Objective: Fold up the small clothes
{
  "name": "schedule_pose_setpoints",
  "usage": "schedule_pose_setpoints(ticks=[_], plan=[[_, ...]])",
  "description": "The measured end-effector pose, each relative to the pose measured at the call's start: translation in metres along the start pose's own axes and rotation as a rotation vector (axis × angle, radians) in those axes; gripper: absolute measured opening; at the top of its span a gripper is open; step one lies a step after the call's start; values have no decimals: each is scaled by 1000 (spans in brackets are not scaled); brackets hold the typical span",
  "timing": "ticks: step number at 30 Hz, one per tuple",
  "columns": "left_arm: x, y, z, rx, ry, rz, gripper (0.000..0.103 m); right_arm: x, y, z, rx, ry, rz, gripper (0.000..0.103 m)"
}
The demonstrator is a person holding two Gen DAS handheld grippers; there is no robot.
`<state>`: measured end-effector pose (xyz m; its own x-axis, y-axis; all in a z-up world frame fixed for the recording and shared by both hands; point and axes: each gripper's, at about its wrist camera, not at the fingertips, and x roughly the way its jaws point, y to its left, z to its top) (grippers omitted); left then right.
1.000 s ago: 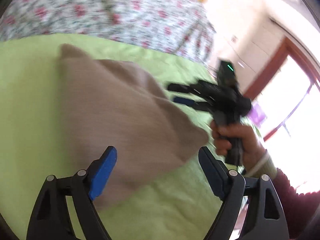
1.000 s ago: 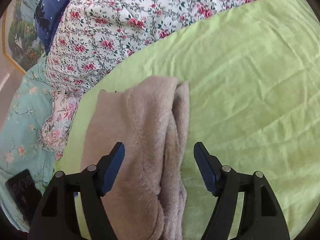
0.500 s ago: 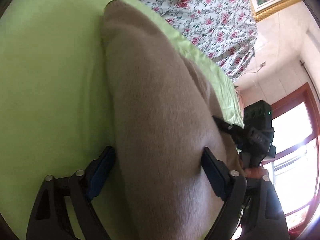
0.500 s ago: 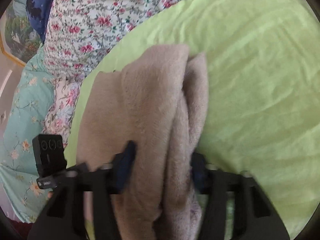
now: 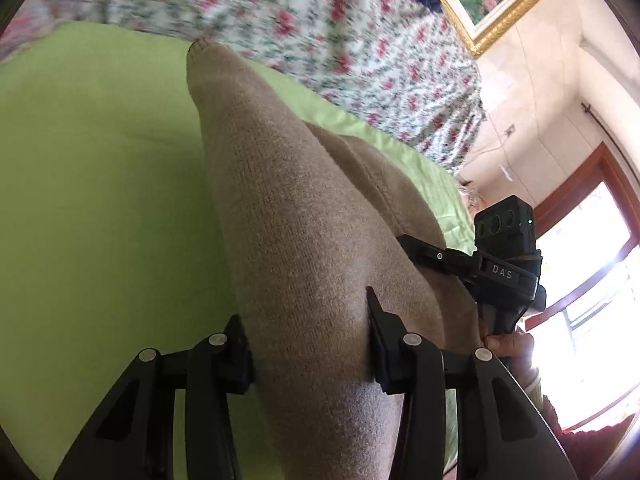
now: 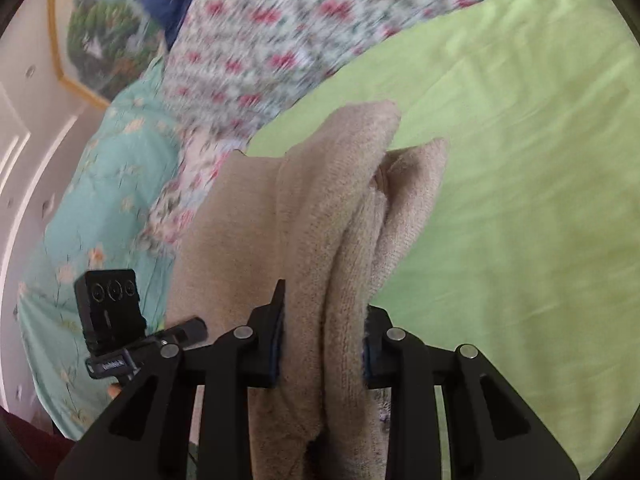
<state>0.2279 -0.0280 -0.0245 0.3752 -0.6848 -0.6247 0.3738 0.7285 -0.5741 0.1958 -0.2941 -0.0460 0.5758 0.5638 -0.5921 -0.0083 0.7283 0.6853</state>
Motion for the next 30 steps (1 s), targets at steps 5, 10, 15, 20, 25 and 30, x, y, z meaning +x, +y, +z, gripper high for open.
schedule_pose_setpoints(ticks=[5,10,15,20,25,30], plan=[[-47,31,-26,-29,-15,68,45,49,17,-26,16,78,48,30],[-50,68,-55,-93,15,97,57,59,14,-37,21,99,-21,40],[-67,76,-57,-128,-53,77,64,45,18,-31,-1,96,-114,55],[-87,85,-41,-138,-124,157,65,21,34,-3,-61,-51,-227,55],[-81,89,-23,-156,-129,227,63,61,36,27,-57,19,-206,19],[-66,73,-14,-103,-102,279,48,28,64,30,-159,-126,-178,9]])
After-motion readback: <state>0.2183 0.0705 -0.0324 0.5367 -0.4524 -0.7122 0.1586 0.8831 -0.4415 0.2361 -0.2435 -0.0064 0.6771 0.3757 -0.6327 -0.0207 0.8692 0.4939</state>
